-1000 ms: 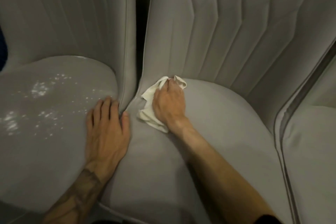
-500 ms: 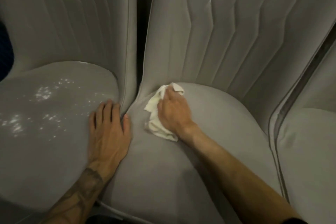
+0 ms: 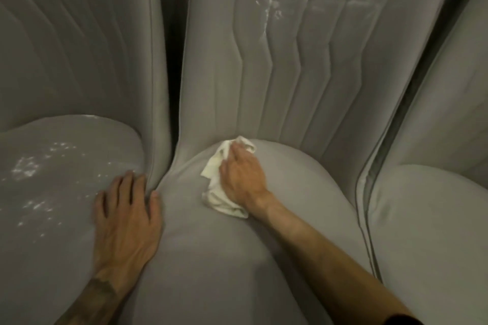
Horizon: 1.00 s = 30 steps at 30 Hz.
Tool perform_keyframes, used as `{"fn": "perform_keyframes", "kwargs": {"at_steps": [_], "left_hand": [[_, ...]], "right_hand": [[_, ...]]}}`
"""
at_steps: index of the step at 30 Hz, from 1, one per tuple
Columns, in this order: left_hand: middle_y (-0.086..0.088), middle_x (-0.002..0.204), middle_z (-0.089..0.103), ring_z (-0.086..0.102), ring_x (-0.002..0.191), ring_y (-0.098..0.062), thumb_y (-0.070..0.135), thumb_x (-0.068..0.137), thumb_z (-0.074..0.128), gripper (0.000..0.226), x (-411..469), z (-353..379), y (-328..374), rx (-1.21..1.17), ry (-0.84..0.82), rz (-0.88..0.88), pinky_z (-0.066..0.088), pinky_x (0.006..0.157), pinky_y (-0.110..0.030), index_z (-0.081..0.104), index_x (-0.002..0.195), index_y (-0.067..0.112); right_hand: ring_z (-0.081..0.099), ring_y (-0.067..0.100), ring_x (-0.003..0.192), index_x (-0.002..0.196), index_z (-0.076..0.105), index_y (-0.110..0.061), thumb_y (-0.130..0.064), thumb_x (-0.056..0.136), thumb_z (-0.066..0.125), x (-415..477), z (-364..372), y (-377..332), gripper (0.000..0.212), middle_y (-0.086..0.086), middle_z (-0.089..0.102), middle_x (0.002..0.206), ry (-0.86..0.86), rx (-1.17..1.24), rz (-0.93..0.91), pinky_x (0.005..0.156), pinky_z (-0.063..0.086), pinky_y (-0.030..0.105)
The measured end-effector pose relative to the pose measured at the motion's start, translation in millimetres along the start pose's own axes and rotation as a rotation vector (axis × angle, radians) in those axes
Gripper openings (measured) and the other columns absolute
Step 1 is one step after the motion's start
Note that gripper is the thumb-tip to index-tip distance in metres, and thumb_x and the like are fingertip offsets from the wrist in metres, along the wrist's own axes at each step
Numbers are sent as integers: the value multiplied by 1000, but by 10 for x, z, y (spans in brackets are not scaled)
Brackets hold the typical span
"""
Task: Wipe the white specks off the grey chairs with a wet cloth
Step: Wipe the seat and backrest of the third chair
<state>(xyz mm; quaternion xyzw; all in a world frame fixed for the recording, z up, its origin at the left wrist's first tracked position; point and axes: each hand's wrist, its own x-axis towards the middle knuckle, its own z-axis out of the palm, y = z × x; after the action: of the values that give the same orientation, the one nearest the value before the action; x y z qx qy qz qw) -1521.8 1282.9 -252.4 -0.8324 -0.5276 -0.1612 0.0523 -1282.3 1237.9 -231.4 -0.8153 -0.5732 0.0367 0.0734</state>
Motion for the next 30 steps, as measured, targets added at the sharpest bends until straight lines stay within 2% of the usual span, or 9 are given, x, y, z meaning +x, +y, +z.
{"fn": "perform_keyframes", "kwargs": {"at_steps": [4, 9, 14, 17, 20, 23, 26, 28, 30], "left_hand": [[-25, 149, 51, 47, 138, -42, 37, 105, 29, 56, -18, 27, -5, 19, 39, 3, 31, 115, -59, 54, 140, 2], [-23, 150, 50, 45, 139, -42, 38, 106, 27, 55, -27, 102, -60, -4, 94, 6, 27, 116, -59, 54, 140, 4], [-24, 152, 48, 45, 140, -43, 38, 106, 30, 53, -33, 222, -86, -13, 155, 3, 27, 117, -58, 52, 142, 5], [-23, 151, 48, 43, 140, -42, 41, 104, 28, 57, -15, 222, -93, 2, 120, -2, 27, 116, -59, 52, 141, 6], [-23, 151, 48, 43, 140, -42, 42, 103, 27, 58, -14, 206, -77, -31, 114, -19, 29, 114, -59, 52, 141, 6], [-26, 150, 49, 45, 138, -45, 41, 104, 29, 59, 4, 201, -70, -70, 129, 3, 31, 113, -61, 52, 141, 3], [-28, 149, 50, 48, 136, -47, 40, 103, 31, 61, 110, 153, 15, -142, 159, 51, 35, 112, -63, 51, 143, 0], [-26, 151, 48, 47, 136, -47, 40, 102, 33, 61, 300, 52, 156, -206, 188, 110, 36, 112, -62, 46, 147, 1], [-23, 155, 44, 45, 137, -45, 37, 103, 36, 59, 578, -76, 343, -256, 233, 178, 36, 111, -61, 42, 151, 3]], "right_hand": [[47, 29, 139, 149, 41, -4, -22, 108, 34, -240, -233, 743, 45, 13, 49, 151, 10, 47, 194, 116, 33, 36], [52, 34, 131, 132, 58, 0, -23, 103, 39, -1053, -421, 1141, 42, 17, 58, 136, 45, -1, 233, 115, 37, 40], [45, 25, 136, 134, 55, -15, -25, 104, 42, -1131, -342, 1212, 33, 4, 53, 140, 62, -99, 221, 116, 31, 31], [42, 33, 145, 141, 49, 0, -16, 108, 34, -934, -320, 1228, 39, 18, 49, 149, 33, -64, 210, 122, 27, 37], [62, 42, 110, 109, 65, 1, -11, 101, 41, -1227, -316, 1263, 28, 19, 65, 112, 243, 97, 162, 101, 45, 46], [62, 44, 91, 99, 60, -3, -34, 108, 25, -1657, -278, 1203, 48, 20, 64, 96, 507, 146, 101, 88, 48, 48], [57, 50, 128, 134, 58, 10, -49, 111, 12, -1841, -197, 1216, 78, 31, 57, 140, 456, 253, 200, 119, 33, 40], [38, 34, 150, 155, 39, -5, -54, 109, 15, -1736, -266, 1175, 72, 16, 39, 161, 520, 488, 351, 124, 15, 20], [37, 24, 152, 156, 37, -21, -46, 107, 26, -1457, -415, 1146, 56, 5, 41, 162, 726, 686, 496, 125, 19, 22]]}}
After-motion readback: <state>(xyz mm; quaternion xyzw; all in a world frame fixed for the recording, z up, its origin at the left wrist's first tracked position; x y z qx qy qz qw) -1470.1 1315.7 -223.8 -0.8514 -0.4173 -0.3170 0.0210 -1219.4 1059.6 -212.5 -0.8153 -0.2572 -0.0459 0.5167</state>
